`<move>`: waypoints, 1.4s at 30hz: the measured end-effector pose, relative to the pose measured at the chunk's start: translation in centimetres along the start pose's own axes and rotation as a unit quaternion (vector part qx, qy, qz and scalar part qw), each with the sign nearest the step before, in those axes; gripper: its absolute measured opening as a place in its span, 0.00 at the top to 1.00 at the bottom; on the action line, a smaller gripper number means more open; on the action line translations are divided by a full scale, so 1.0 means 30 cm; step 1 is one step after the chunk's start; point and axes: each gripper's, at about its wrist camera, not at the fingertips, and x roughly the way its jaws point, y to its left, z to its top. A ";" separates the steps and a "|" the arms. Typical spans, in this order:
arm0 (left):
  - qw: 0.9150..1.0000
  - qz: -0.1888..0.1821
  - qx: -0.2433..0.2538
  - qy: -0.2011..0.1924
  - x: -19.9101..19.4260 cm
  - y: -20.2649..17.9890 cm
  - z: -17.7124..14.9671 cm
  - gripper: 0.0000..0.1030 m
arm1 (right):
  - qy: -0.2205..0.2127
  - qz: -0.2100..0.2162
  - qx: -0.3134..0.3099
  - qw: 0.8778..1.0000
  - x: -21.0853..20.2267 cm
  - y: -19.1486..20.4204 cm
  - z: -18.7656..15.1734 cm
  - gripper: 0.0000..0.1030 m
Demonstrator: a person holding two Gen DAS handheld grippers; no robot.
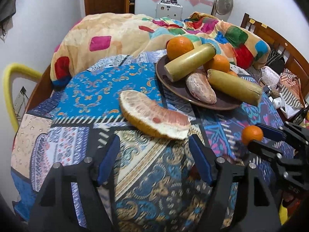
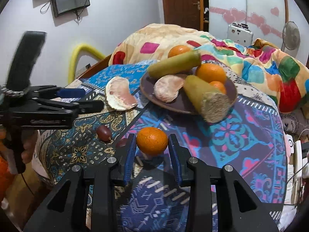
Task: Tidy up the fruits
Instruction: 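Move the left gripper to a pomelo segment while the right moves to another mandarin, then grasp the pomelo segment with the left gripper while the right grasps the mandarin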
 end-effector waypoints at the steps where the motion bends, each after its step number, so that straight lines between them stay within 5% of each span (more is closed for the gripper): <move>1: 1.000 -0.002 -0.002 0.004 0.015 -0.006 0.009 0.28 | -0.002 -0.002 0.000 1.000 -0.008 -0.009 -0.003 0.70; 12: 0.999 0.025 0.001 0.034 0.129 -0.041 0.050 0.19 | -0.006 -0.014 -0.003 1.000 -0.029 -0.062 -0.027 0.70; 27: 0.998 0.047 0.001 0.046 0.060 0.138 -0.008 0.21 | -0.011 -0.022 -0.007 1.000 -0.053 -0.080 -0.038 0.70; 42: 0.997 0.057 0.033 0.045 0.101 0.077 0.092 0.23 | -0.062 -0.023 -0.017 0.998 -0.121 -0.056 0.054 0.70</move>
